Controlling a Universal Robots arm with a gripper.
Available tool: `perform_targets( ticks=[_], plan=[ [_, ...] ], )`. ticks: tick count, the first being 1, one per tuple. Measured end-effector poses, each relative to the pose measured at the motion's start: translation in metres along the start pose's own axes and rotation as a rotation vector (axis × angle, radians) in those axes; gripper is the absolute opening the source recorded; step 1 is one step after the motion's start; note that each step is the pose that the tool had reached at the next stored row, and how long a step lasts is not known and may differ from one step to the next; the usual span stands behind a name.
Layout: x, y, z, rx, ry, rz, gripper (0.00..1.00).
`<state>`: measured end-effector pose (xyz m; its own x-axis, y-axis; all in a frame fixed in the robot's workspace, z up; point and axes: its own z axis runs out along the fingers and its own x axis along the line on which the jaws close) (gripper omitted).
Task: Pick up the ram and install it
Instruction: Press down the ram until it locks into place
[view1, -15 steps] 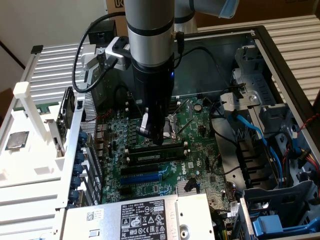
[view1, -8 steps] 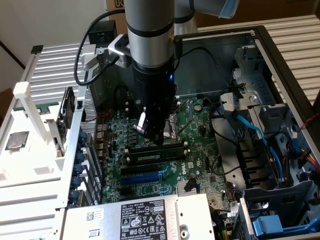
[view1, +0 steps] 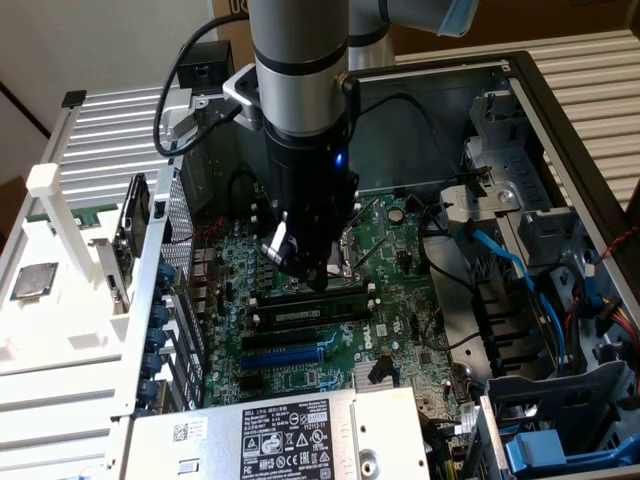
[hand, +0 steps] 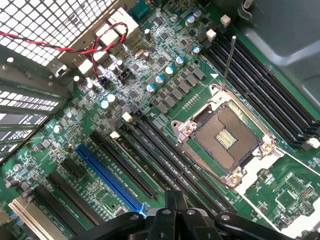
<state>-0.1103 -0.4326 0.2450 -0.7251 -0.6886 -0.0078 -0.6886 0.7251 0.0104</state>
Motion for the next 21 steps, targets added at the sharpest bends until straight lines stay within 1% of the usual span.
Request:
perform_targets(
  ticks=[21],
  plan=[
    [0.0000, 0.0000, 0.0014, 0.0028, -0.0038, 0.357, 0.10]
  ],
)
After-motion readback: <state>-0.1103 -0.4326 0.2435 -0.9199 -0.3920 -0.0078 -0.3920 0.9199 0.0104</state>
